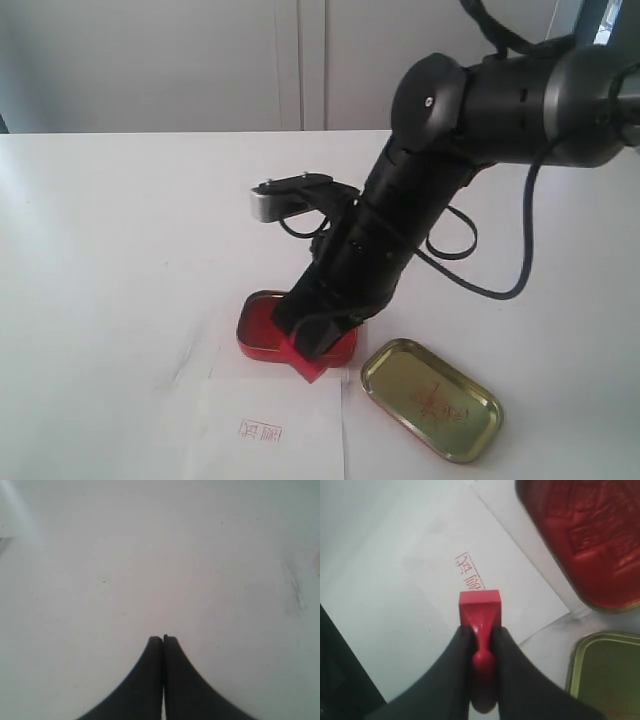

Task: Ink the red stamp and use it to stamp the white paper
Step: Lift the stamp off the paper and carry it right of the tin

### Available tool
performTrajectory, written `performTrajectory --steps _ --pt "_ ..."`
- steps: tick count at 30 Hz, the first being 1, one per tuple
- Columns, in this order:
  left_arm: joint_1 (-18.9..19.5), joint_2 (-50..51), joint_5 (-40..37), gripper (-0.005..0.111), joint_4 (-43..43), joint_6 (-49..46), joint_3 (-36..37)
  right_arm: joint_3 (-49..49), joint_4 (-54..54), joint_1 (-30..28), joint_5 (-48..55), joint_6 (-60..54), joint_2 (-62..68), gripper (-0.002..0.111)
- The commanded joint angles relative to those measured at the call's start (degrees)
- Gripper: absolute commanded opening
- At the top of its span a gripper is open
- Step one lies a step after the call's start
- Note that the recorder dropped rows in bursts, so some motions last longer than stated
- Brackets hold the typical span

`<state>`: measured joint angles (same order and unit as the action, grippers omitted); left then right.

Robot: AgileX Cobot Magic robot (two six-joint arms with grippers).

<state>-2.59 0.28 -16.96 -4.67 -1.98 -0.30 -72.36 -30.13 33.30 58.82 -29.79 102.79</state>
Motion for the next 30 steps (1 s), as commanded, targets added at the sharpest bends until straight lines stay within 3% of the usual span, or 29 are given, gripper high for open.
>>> performTrajectory --steps 1,6,23,30 --pt "0.14 -0.28 0.26 0.000 -0.20 0.09 0.30 1.59 -2.49 -3.79 -0.83 -2.69 -1.41 0.000" --pt "0.14 -0.28 0.26 0.000 -0.20 0.09 0.30 2.67 -9.06 -9.03 -0.18 -7.55 -1.51 0.000" --pt "0.14 -0.28 0.26 0.000 -0.20 0.09 0.30 3.85 -12.74 -23.19 0.36 -12.45 -1.04 0.000" --pt "0.14 -0.28 0.26 0.000 -0.20 0.09 0.30 3.85 -20.23 -27.85 3.50 -16.82 2.68 0.000"
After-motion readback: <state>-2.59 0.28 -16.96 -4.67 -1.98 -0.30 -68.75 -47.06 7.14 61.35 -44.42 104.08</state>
